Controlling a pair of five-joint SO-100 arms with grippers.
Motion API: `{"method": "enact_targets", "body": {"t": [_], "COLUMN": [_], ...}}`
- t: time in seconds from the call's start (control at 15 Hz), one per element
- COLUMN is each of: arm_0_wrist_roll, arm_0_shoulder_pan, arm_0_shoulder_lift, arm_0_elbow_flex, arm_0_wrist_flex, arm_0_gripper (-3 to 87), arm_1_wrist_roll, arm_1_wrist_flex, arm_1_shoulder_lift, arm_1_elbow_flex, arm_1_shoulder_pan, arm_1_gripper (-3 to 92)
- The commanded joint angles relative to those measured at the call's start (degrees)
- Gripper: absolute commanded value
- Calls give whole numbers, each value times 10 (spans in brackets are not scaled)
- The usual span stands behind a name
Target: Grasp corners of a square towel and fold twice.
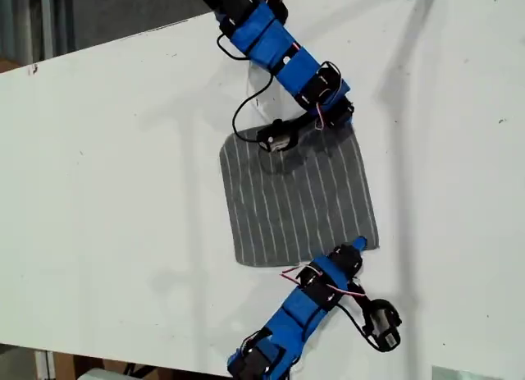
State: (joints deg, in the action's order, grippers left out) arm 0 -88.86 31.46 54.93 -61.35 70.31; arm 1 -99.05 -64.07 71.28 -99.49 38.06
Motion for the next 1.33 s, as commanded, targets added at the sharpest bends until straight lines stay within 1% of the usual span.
{"method": "enact_targets", "body": {"t": [0.0,0.27,0.93,1.13,1.2,1.27], "arm_0_wrist_roll": [37,45,-9,-6,2,8], "arm_0_shoulder_pan": [14,14,11,12,12,11], "arm_0_shoulder_lift": [-19,-20,-97,-154,-154,-152], "arm_0_elbow_flex": [112,118,97,99,100,103], "arm_0_wrist_flex": [2,-4,36,-15,-24,-31], "arm_0_gripper": [228,228,237,233,222,189], "arm_1_wrist_roll": [4,4,9,9,9,10], "arm_1_wrist_flex": [-14,-12,-11,-17,-19,-24], "arm_1_shoulder_lift": [0,-6,-6,-6,-6,-6], "arm_1_elbow_flex": [1,2,11,20,22,26], "arm_1_shoulder_pan": [-11,-13,-8,-4,-5,-5], "arm_1_gripper": [-1,-1,-1,-1,-1,-1]}}
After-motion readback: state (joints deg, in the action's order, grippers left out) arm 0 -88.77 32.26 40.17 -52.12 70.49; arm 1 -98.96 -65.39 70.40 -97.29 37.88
